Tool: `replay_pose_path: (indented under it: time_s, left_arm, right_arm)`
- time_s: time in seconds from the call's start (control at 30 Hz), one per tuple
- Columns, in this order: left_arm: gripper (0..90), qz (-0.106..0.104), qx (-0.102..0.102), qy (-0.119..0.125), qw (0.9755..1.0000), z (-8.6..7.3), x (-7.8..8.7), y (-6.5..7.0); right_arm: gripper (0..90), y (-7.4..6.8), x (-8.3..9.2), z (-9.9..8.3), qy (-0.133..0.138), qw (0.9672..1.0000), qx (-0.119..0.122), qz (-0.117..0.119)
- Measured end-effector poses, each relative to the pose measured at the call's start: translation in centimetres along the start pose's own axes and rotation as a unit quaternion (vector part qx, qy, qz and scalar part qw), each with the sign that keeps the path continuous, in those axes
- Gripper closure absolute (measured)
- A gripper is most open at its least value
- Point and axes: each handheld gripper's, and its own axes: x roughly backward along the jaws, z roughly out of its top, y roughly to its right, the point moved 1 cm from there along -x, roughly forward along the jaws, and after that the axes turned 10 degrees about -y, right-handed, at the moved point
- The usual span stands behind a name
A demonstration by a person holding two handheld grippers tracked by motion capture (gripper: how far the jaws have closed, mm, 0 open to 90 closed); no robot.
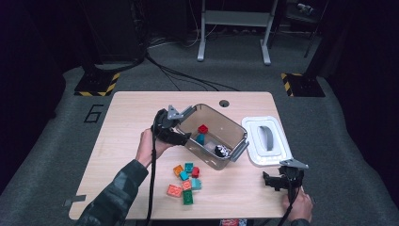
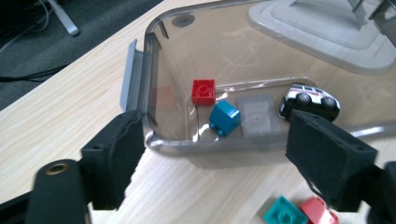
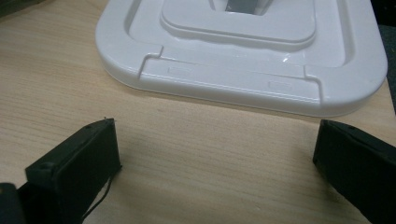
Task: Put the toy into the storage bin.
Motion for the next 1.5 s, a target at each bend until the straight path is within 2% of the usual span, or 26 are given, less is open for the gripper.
replay_pose_path:
  time_s: [0.2,0.37,0.63,0.73,0.77,0.93,1.2,1.37,1.5]
  left_arm:
    - [13.3,-0.001,0.009,-0.001,1.0,-2.7,0.7,0.2]
    - [9.6,-0.006,0.026,-0.012,0.9996,-5.1,0.2,0.5]
    - [7.0,-0.016,0.032,-0.043,0.9984,-9.5,-1.3,2.1]
    - [6.6,-0.031,0.038,-0.058,0.9971,-11.2,-1.9,2.8]
    - [6.5,-0.038,0.045,-0.059,0.9965,-11.7,-2.1,3.1]
    - [6.4,-0.053,0.049,-0.075,0.9946,-13.7,-3.0,4.0]
    - [7.1,-0.067,0.044,-0.102,0.9916,-15.2,-3.6,4.7]
    - [7.8,-0.059,0.04,-0.11,0.9913,-15.5,-3.7,4.9]
    - [8.4,-0.05,0.045,-0.11,0.9916,-15.6,-3.7,4.2]
  right_arm:
    - [0.0,0.0,0.0,0.0,0.0,1.0,0.0,0.0]
    - [0.0,0.0,0.0,0.0,0.0,1.0,0.0,0.0]
    - [0.0,0.0,0.0,0.0,0.0,1.0,0.0,0.0]
    - [0.0,0.0,0.0,0.0,0.0,1.0,0.0,0.0]
    - [0.0,0.0,0.0,0.0,0.0,1.0,0.0,0.0]
    - [0.0,0.0,0.0,0.0,0.0,1.0,0.0,0.0]
    - [0.0,0.0,0.0,0.0,0.0,1.0,0.0,0.0]
    - [0.0,0.0,0.0,0.0,0.0,1.0,0.0,0.0]
    - [0.0,0.0,0.0,0.0,0.0,1.0,0.0,0.0]
